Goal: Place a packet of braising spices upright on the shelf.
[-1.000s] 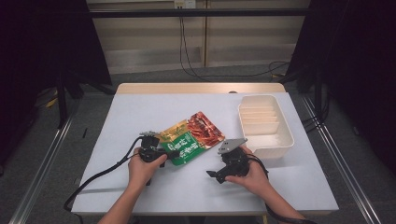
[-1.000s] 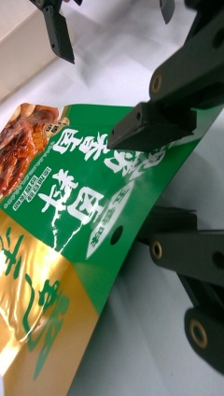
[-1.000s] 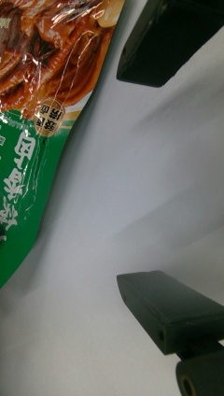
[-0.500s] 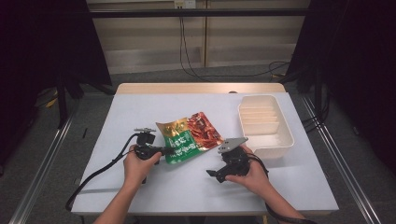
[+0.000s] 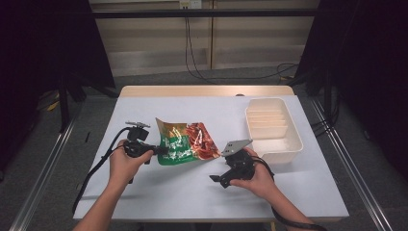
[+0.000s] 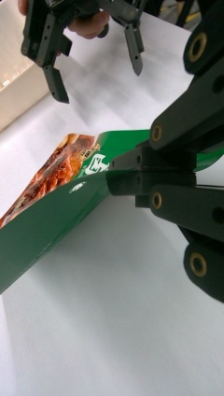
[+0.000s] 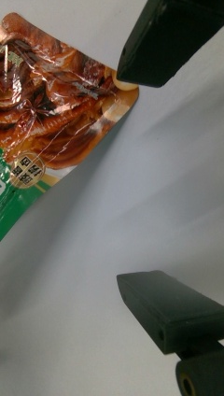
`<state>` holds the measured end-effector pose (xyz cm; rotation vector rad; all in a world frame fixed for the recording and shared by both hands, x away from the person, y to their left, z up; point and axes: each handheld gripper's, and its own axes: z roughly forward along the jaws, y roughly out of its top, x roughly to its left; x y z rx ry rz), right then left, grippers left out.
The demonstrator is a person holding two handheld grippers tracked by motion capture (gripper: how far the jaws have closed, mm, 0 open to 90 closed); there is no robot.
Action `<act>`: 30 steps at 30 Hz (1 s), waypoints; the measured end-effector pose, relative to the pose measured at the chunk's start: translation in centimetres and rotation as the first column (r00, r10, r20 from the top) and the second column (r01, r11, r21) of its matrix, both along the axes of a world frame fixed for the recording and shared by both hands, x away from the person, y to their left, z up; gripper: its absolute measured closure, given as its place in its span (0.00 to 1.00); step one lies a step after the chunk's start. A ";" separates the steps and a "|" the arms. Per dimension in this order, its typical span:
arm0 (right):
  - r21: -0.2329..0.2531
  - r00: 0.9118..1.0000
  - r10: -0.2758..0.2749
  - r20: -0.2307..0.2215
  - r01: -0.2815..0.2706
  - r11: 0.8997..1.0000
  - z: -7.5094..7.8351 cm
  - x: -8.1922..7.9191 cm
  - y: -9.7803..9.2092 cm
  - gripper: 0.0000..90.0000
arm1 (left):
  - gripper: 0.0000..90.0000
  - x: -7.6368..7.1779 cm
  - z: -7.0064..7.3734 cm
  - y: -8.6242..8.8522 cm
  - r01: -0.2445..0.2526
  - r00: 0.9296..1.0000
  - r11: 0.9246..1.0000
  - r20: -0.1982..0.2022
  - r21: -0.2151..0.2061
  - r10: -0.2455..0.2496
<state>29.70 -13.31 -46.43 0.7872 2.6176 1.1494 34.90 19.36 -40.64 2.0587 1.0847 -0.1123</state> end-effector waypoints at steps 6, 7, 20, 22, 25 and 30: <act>0.006 1.000 0.009 -0.004 -0.009 1.000 0.5 0.4 0.6 0.05 | 1.00 0.4 2.4 0.1 0.046 0.999 0.998 0.000 0.050 -0.046; 0.010 1.000 0.019 -0.006 -0.019 1.000 0.6 0.5 0.6 0.05 | 1.00 0.5 3.4 -0.1 0.061 0.998 0.996 -0.002 0.068 -0.061; 0.026 0.999 0.033 -0.012 -0.032 0.999 2.9 2.0 0.8 0.05 | 1.00 1.5 7.7 -1.1 0.169 0.986 0.975 -0.017 0.141 -0.168; 0.039 0.999 0.030 -0.020 -0.030 0.999 3.2 2.2 0.9 0.05 | 1.00 1.6 8.2 -1.2 0.171 0.985 0.976 -0.015 0.137 -0.171; 0.039 0.999 0.040 -0.013 -0.040 0.998 3.9 2.6 1.0 0.06 | 1.00 1.8 9.0 -1.4 0.208 0.978 0.967 -0.020 0.147 -0.207; 0.043 0.999 0.046 -0.019 -0.045 0.998 4.7 3.4 1.1 0.06 | 1.00 2.0 10.4 -1.8 0.243 0.970 0.954 -0.028 0.176 -0.242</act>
